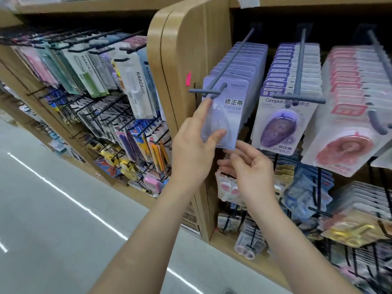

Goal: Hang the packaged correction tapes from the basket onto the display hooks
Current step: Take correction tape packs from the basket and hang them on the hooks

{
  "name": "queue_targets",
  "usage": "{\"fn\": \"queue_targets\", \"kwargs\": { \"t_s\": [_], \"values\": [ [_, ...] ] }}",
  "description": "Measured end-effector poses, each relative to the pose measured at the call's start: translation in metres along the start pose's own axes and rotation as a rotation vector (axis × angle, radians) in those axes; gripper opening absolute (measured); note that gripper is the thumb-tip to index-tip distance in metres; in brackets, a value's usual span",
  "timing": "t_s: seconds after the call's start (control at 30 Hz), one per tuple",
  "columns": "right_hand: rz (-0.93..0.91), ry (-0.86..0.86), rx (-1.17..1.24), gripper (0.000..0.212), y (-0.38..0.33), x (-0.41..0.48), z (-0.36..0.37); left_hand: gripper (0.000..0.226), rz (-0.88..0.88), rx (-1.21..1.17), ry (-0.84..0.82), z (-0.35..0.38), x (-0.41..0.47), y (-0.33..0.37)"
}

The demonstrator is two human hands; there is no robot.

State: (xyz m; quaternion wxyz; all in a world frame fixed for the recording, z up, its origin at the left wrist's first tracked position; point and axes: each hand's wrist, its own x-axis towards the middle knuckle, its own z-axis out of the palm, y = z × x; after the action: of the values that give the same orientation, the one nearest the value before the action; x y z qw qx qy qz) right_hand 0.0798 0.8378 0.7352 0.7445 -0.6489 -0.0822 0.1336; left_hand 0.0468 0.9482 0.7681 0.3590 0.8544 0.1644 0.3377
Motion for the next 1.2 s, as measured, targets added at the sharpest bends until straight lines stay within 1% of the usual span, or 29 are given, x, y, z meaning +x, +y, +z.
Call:
{"fn": "queue_targets", "kwargs": {
  "t_s": [0.1, 0.2, 0.27, 0.37, 0.43, 0.53, 0.63, 0.7, 0.77, 0.87, 0.97, 1.0, 1.1, 1.2],
  "values": [
    [0.05, -0.006, -0.052, 0.043, 0.002, -0.002, -0.008, 0.066, 0.02, 0.119, 0.001, 0.006, 0.004, 0.005],
    [0.051, -0.029, -0.151, 0.033, -0.001, -0.013, -0.023, 0.069, 0.034, 0.189, -0.007, 0.008, 0.003, 0.006],
    [0.031, -0.057, -0.226, 0.033, -0.004, -0.023, -0.034, 0.069, 0.05, 0.21, -0.004, 0.004, -0.002, 0.004],
    [0.014, -0.055, -0.322, 0.036, -0.009, -0.04, -0.05, 0.059, 0.113, 0.18, 0.028, -0.007, -0.018, -0.006],
    [0.012, -0.023, -0.39, 0.033, -0.011, -0.055, -0.06, 0.048, 0.166, 0.122, 0.001, -0.012, -0.034, -0.015],
    [0.012, 0.054, -0.478, 0.03, -0.014, -0.084, -0.079, 0.033, 0.259, 0.002, -0.136, -0.018, -0.061, -0.029],
    [0.024, 0.146, -0.566, 0.031, -0.013, -0.12, -0.106, 0.022, 0.344, -0.056, -0.26, -0.023, -0.086, -0.04],
    [0.044, 0.206, -0.657, 0.027, -0.01, -0.147, -0.127, 0.019, 0.385, -0.076, -0.344, -0.023, -0.1, -0.043],
    [0.07, 0.263, -0.761, 0.029, -0.006, -0.176, -0.148, 0.02, 0.404, -0.09, -0.449, -0.017, -0.115, -0.038],
    [0.162, 0.309, -0.877, 0.033, -0.002, -0.22, -0.18, 0.021, 0.515, -0.091, -0.601, -0.001, -0.142, -0.014],
    [0.299, 0.406, -1.002, 0.02, 0.01, -0.27, -0.223, 0.019, 0.608, -0.118, -0.75, 0.024, -0.173, 0.02],
    [0.341, 0.46, -1.029, 0.02, 0.016, -0.287, -0.239, 0.02, 0.626, -0.123, -0.804, 0.035, -0.185, 0.032],
    [0.447, 0.65, -1.009, 0.025, 0.033, -0.342, -0.289, 0.026, 0.704, -0.148, -0.957, 0.074, -0.229, 0.07],
    [0.564, 0.822, -0.882, 0.026, 0.057, -0.398, -0.339, 0.026, 0.793, -0.144, -1.083, 0.118, -0.278, 0.11]
  ]
}}
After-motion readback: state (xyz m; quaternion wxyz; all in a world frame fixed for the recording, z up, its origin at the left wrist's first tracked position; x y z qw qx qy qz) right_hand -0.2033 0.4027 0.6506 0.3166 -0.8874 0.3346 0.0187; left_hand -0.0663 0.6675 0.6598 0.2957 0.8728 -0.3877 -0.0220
